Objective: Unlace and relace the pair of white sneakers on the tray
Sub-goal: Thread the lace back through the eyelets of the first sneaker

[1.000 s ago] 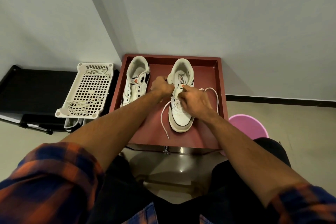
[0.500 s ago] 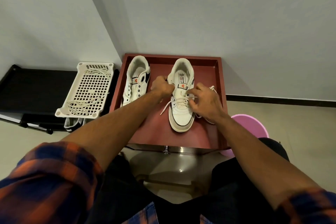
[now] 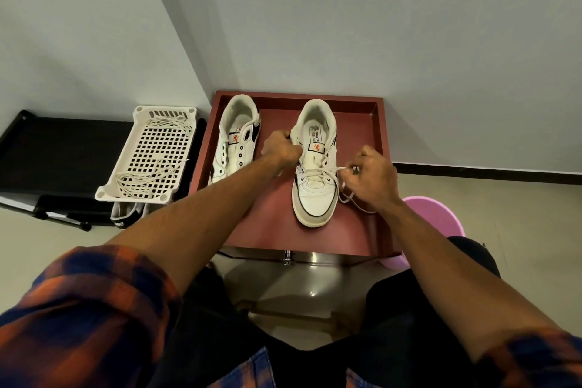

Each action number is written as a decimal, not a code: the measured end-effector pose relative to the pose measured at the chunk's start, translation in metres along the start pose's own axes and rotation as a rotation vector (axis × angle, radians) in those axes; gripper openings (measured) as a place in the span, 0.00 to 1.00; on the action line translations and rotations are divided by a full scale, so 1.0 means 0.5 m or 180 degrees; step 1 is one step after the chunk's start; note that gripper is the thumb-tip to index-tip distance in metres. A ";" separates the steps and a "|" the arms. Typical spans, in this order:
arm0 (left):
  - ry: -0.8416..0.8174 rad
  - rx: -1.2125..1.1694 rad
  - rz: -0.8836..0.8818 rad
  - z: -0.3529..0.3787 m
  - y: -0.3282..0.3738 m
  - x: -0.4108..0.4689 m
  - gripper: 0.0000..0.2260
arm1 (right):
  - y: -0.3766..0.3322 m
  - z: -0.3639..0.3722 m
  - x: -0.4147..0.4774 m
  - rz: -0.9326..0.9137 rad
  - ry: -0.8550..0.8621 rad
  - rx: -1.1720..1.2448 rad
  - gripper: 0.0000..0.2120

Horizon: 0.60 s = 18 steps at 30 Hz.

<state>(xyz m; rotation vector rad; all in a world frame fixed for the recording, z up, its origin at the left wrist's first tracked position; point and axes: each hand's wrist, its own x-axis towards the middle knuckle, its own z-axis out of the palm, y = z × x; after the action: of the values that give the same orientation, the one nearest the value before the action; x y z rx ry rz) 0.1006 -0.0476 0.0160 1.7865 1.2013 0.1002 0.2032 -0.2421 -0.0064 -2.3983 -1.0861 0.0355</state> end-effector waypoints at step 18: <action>0.0131 0.0848 0.1948 -0.005 -0.043 -0.049 0.07 | -0.029 -0.019 0.017 0.1157 -0.0150 0.0385 0.16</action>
<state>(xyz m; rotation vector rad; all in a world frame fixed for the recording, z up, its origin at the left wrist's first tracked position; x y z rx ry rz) 0.0720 -0.0629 0.0118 2.3499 0.6784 0.3437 0.2011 -0.2323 0.0100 -2.4617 -0.6347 0.2748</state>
